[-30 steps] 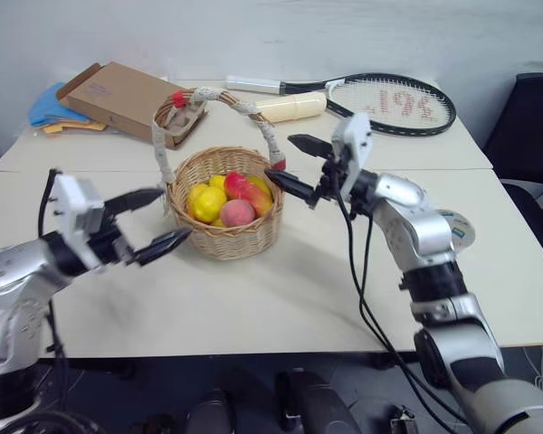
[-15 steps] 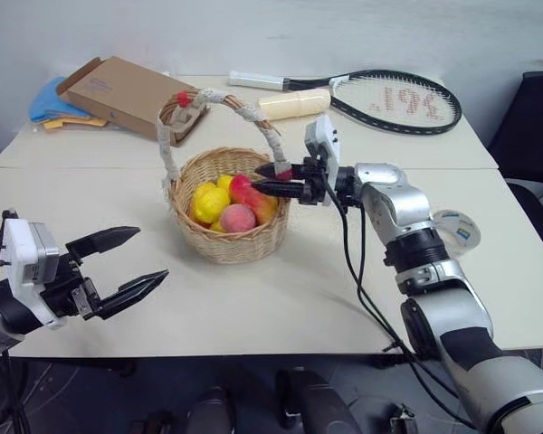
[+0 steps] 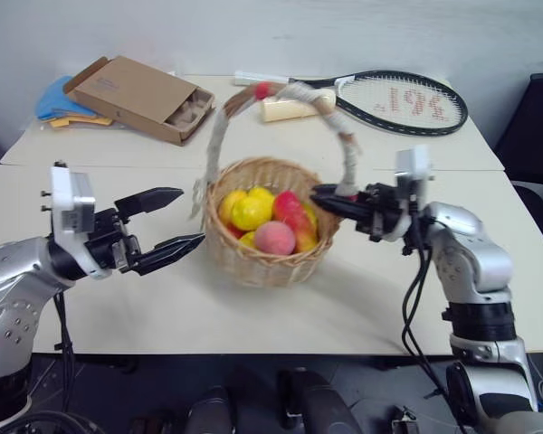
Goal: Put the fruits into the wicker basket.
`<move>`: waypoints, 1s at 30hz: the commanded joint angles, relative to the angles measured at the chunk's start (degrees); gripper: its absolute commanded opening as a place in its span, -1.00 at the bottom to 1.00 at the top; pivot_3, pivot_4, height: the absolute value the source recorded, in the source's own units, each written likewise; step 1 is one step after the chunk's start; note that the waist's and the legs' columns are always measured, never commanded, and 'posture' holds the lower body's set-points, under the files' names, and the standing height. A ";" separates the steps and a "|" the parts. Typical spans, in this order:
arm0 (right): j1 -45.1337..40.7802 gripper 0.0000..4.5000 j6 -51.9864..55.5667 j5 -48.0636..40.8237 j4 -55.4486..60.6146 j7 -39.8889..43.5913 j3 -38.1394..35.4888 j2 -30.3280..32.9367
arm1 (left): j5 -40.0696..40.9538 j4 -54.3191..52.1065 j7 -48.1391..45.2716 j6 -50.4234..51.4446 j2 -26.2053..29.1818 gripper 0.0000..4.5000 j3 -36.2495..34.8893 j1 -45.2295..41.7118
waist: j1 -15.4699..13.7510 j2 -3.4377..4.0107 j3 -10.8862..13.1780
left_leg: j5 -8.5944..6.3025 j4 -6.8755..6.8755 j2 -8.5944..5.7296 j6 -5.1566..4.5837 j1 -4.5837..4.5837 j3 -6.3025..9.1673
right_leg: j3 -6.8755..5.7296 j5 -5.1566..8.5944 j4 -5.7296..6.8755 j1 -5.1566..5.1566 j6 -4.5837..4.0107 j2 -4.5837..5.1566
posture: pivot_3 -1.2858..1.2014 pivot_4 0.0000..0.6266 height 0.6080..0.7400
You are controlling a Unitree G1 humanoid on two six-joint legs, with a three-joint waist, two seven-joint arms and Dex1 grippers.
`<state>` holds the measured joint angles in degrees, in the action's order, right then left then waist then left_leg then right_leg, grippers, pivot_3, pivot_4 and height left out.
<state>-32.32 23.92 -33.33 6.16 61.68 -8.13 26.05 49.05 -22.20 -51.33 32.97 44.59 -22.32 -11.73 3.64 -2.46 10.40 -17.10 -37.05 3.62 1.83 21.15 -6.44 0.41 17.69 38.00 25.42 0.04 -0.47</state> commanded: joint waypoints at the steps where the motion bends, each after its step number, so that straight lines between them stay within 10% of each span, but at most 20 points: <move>1: 3.94 -0.92 -2.92 0.78 6.67 -8.59 -7.34 1.79 | -1.92 4.35 -3.41 -2.26 -0.19 1.00 3.53 -4.40 | -0.31 -0.01 0.00 | 0.01 0.01 0.00 0.00 0.00 0.04 | -0.02 0.00 0.02 0.00 0.00 -0.01 | 0.03 -0.52 1.00; 18: 11.95 -0.92 -1.34 9.58 8.18 -34.70 -10.57 -1.43 | -6.29 12.80 -9.08 -4.71 -1.49 1.00 9.60 -13.59 | 0.01 0.10 0.06 | 0.24 0.01 0.02 0.37 -0.03 -0.09 | 0.11 -0.03 0.08 0.05 0.06 -0.09 | 0.03 -0.52 1.00; 30: 19.00 0.81 2.73 3.06 15.27 -29.11 -17.98 8.36 | -8.80 14.90 -11.86 -5.25 2.53 1.00 7.25 -9.22 | -0.52 0.12 0.07 | 0.19 0.03 0.00 0.25 0.01 -0.06 | 0.10 -0.03 0.01 0.04 0.10 -0.08 | 0.03 -0.52 1.00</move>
<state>-15.15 26.43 -27.48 18.41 29.89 -22.35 32.47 40.71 -7.82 -61.87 28.19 45.85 -13.28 -22.54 3.12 -2.34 10.47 -16.91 -37.00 3.62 2.07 21.14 -6.50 0.51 17.67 37.99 25.46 0.15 -0.55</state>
